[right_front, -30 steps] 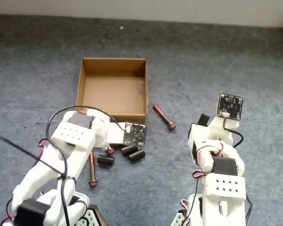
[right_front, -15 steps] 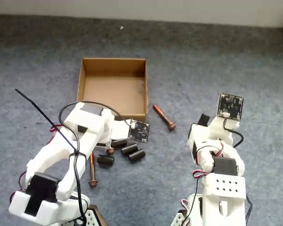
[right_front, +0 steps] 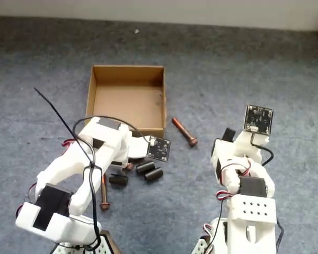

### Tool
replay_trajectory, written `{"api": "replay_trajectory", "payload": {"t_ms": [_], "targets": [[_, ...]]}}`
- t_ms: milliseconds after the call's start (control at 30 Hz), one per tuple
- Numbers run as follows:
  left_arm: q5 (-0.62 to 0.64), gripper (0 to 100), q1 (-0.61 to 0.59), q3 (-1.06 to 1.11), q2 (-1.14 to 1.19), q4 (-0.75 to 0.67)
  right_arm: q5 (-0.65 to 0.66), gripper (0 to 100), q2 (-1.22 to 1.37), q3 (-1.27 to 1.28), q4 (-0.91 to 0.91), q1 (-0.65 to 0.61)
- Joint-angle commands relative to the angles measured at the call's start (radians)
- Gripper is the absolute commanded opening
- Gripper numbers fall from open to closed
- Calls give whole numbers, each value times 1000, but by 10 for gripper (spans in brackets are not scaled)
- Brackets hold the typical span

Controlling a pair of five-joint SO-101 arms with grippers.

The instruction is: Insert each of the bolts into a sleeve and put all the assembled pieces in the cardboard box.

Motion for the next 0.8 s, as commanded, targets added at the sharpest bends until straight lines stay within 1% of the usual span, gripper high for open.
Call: {"api": "replay_trajectory", "payload": {"t_ms": [0, 133, 200, 267, 433, 500, 600, 767], "targets": [[-86, 2, 62, -12, -5, -25, -8, 5, -8, -12, -22, 7], [2, 5, 81, -13, -10, -25, -8, 5, -8, -12, -21, 7], [34, 5, 77, -12, -48, -25, -8, 5, -8, -12, -19, 7], [81, 5, 73, -4, -124, -23, -9, 5, -8, -12, -19, 7], [235, 5, 79, 38, -390, 52, -3, 5, -15, -10, -18, -28], [344, 5, 79, 53, -499, 55, -8, 5, -15, -10, -18, -54], [575, 5, 76, 56, -630, 55, -9, 5, -15, -12, -18, -81], [806, 6, 61, 54, -789, 57, -11, 5, -15, -18, -16, -84]]}}
